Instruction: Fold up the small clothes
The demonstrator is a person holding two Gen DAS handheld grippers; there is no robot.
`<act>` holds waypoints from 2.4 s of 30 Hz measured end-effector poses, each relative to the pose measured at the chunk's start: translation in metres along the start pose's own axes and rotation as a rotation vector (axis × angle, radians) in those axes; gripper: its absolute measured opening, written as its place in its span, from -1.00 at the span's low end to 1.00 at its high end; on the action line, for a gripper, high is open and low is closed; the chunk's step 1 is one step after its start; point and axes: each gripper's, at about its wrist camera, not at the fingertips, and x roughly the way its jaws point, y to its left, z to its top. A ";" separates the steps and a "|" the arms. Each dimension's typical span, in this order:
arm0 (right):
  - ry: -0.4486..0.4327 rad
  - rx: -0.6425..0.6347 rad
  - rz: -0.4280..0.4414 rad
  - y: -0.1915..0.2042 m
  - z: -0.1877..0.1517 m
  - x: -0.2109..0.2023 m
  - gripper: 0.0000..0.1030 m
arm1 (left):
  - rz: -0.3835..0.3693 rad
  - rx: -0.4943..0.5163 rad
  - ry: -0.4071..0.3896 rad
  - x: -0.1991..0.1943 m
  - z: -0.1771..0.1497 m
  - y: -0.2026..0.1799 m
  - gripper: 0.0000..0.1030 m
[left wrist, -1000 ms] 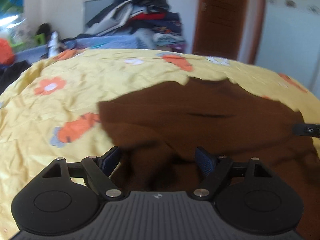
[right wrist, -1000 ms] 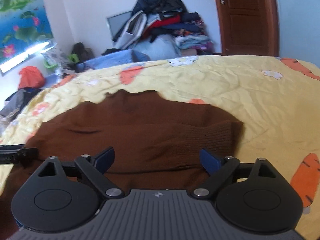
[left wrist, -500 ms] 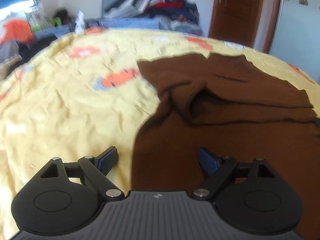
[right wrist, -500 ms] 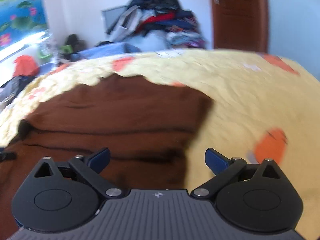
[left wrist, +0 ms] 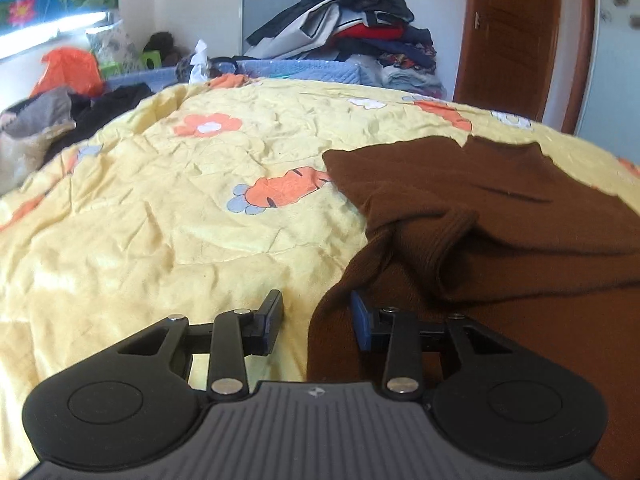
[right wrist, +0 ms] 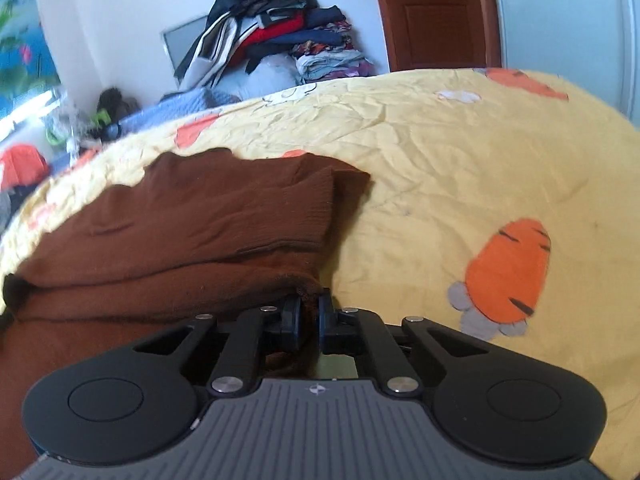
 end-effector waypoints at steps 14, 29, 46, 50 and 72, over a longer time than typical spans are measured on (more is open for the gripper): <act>-0.056 -0.118 0.050 0.061 0.009 -0.020 0.27 | 0.111 0.185 -0.014 0.021 0.035 -0.043 -0.16; -0.011 -0.206 0.062 0.077 -0.020 0.009 1.00 | -0.030 0.005 -0.023 0.036 0.040 -0.023 -0.83; -0.121 -0.069 0.108 0.071 -0.007 -0.024 0.91 | -0.081 0.081 -0.259 -0.049 0.046 -0.034 -0.31; -0.116 -0.138 0.066 0.098 0.017 0.004 0.94 | -0.114 0.146 -0.233 -0.022 0.057 -0.077 0.58; 0.009 -0.209 0.099 0.116 -0.037 -0.014 1.00 | -0.228 0.121 0.006 -0.034 -0.009 -0.058 0.43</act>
